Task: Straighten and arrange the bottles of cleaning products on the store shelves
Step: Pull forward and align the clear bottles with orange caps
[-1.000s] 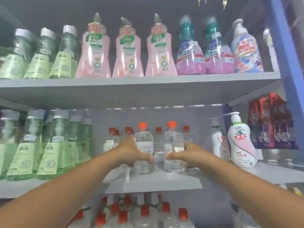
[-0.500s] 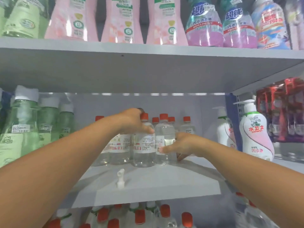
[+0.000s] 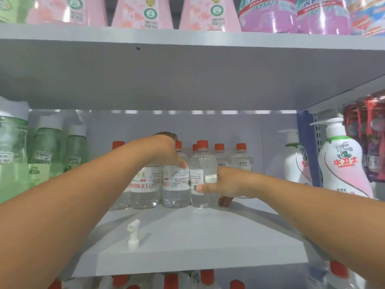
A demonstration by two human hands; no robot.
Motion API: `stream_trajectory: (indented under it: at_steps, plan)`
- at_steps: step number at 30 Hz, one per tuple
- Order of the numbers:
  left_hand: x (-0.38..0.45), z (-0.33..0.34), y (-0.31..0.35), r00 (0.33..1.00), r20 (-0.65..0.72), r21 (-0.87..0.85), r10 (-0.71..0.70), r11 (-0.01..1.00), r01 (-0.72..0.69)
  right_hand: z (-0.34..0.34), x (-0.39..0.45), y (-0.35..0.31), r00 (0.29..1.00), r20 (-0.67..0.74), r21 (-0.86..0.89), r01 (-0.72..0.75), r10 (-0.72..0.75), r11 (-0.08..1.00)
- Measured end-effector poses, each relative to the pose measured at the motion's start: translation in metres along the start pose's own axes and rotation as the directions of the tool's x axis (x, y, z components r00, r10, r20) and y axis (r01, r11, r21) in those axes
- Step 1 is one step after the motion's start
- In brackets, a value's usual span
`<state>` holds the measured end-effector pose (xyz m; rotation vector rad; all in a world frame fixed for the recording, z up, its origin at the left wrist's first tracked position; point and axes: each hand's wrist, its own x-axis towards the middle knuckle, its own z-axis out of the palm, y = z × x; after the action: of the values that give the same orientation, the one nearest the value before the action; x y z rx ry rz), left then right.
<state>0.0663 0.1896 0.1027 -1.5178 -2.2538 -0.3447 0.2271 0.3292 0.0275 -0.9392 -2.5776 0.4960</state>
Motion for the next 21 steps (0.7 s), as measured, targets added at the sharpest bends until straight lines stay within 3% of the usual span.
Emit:
stream_trajectory:
  at_steps: [4, 5, 8, 10, 16, 21]
  plan:
    - [0.003, -0.009, -0.003, 1.0, 0.013, -0.075, -0.013, 0.997, 0.014, -0.021, -0.005, -0.017, 0.988, 0.147, -0.081, -0.042, 0.053, 0.996]
    - [0.005, -0.011, -0.006, 1.0, 0.005, -0.108, -0.012, 0.994, 0.013, -0.033, -0.008, -0.025, 0.992, 0.105, -0.094, -0.064, 0.074, 0.994]
    - [0.013, -0.016, -0.014, 1.0, 0.012, -0.221, 0.005, 0.975, -0.003, -0.072, -0.004, -0.049, 0.968, -0.236, -0.029, -0.092, 0.082, 0.995]
    - [0.014, -0.017, -0.017, 0.999, 0.032, -0.29, 0.008, 0.957, 0.002, -0.084, 0.003, -0.061, 0.936, -0.348, -0.035, -0.065, 0.049, 0.997]
    - [0.014, -0.006, -0.011, 0.998, -0.05, -0.366, -0.029, 0.931, 0.009, -0.065, 0.025, -0.069, 0.929, -0.369, -0.161, -0.026, -0.036, 0.987]
    - [0.017, -0.002, -0.006, 0.989, -0.104, -0.347, -0.103, 0.936, 0.061, -0.064, 0.019, -0.056, 0.914, -0.386, 0.012, 0.142, -0.126, 0.99]
